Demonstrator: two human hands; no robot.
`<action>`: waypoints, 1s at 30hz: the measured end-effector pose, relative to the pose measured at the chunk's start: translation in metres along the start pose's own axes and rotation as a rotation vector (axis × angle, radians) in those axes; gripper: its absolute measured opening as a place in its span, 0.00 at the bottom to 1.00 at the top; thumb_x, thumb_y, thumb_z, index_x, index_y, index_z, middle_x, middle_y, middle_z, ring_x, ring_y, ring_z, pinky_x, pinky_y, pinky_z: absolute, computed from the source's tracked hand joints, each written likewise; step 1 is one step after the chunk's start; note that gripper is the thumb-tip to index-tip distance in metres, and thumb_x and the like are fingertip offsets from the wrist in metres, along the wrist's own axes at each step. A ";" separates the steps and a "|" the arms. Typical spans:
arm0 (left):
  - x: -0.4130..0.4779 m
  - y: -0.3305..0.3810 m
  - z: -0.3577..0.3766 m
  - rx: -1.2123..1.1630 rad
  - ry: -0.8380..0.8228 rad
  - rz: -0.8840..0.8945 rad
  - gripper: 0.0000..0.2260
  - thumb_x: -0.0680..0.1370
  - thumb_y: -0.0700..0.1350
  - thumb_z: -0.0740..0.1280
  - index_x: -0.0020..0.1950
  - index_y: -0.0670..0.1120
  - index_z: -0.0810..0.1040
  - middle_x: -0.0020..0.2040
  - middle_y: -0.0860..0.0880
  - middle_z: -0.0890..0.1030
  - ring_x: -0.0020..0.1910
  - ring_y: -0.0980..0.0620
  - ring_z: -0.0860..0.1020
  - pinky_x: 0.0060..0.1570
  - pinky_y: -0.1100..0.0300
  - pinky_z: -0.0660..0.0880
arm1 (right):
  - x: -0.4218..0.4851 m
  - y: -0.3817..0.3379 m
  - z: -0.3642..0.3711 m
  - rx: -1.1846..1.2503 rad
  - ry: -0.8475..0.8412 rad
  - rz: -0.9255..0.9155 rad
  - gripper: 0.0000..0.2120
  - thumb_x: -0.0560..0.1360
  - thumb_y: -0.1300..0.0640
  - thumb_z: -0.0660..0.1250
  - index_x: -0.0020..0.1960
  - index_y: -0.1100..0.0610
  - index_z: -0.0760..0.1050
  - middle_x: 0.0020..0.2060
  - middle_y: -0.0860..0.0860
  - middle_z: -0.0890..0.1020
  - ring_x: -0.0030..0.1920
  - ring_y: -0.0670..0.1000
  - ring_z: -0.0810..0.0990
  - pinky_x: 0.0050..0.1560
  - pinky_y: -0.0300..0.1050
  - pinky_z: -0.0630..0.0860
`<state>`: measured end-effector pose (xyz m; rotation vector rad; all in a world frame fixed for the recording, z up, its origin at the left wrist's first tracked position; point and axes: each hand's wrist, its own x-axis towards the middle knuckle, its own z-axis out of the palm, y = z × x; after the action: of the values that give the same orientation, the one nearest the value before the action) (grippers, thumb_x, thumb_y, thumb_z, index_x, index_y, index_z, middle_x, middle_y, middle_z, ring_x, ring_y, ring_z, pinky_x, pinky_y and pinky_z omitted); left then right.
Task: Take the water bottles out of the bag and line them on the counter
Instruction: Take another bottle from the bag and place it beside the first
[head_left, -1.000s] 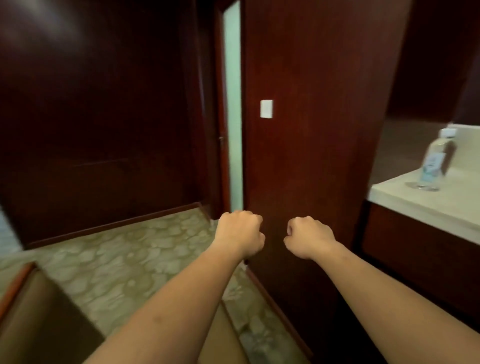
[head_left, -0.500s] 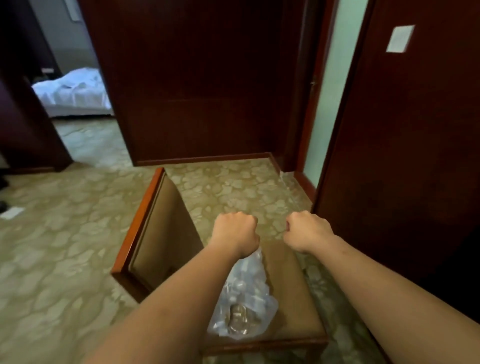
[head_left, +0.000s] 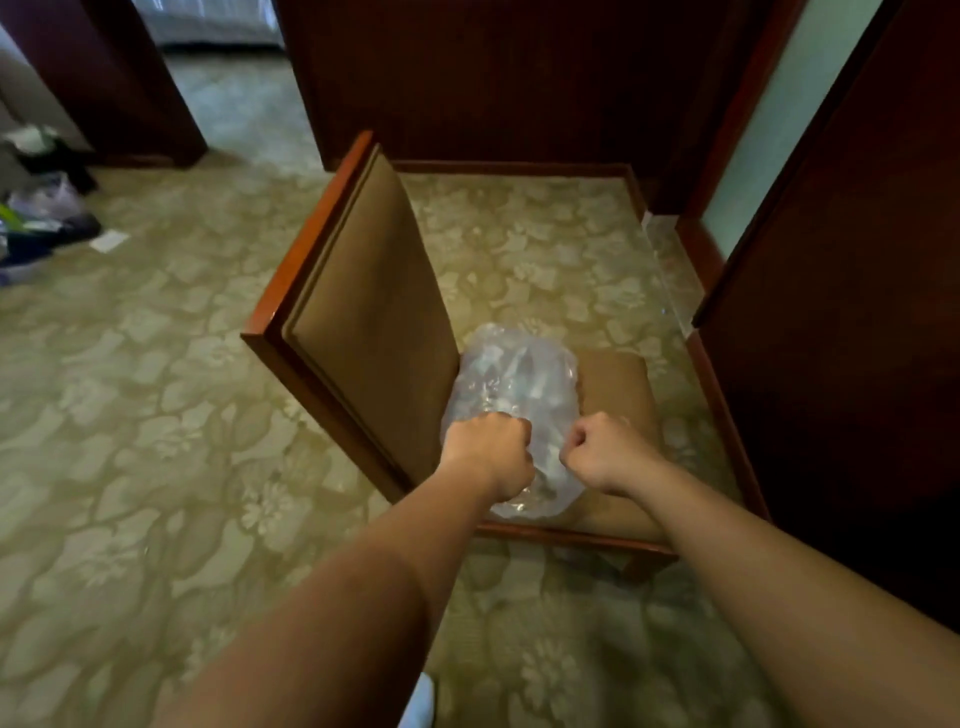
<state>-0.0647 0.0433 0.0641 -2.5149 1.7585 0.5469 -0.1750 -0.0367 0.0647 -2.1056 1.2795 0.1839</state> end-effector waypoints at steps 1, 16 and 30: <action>0.003 -0.006 0.009 -0.016 -0.010 -0.005 0.15 0.78 0.48 0.59 0.64 0.48 0.74 0.63 0.46 0.76 0.61 0.44 0.74 0.54 0.52 0.71 | 0.005 0.002 0.012 0.016 -0.013 0.005 0.07 0.72 0.60 0.62 0.44 0.59 0.78 0.46 0.56 0.81 0.48 0.57 0.79 0.46 0.46 0.75; 0.084 -0.101 0.156 -0.125 -0.054 0.191 0.36 0.77 0.39 0.60 0.78 0.51 0.42 0.79 0.50 0.46 0.78 0.49 0.43 0.75 0.52 0.51 | 0.104 0.032 0.191 0.420 0.070 0.248 0.13 0.73 0.62 0.61 0.57 0.59 0.76 0.52 0.55 0.76 0.50 0.51 0.74 0.42 0.39 0.72; 0.188 -0.110 0.218 -0.055 -0.053 0.209 0.46 0.75 0.51 0.67 0.77 0.50 0.35 0.78 0.52 0.37 0.76 0.45 0.35 0.75 0.51 0.49 | 0.211 0.085 0.245 0.338 0.357 0.474 0.26 0.76 0.52 0.65 0.70 0.61 0.66 0.67 0.58 0.71 0.67 0.58 0.71 0.67 0.51 0.70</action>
<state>0.0336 -0.0397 -0.2153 -2.3407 2.0263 0.6728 -0.0868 -0.0728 -0.2558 -1.5669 1.8652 -0.2064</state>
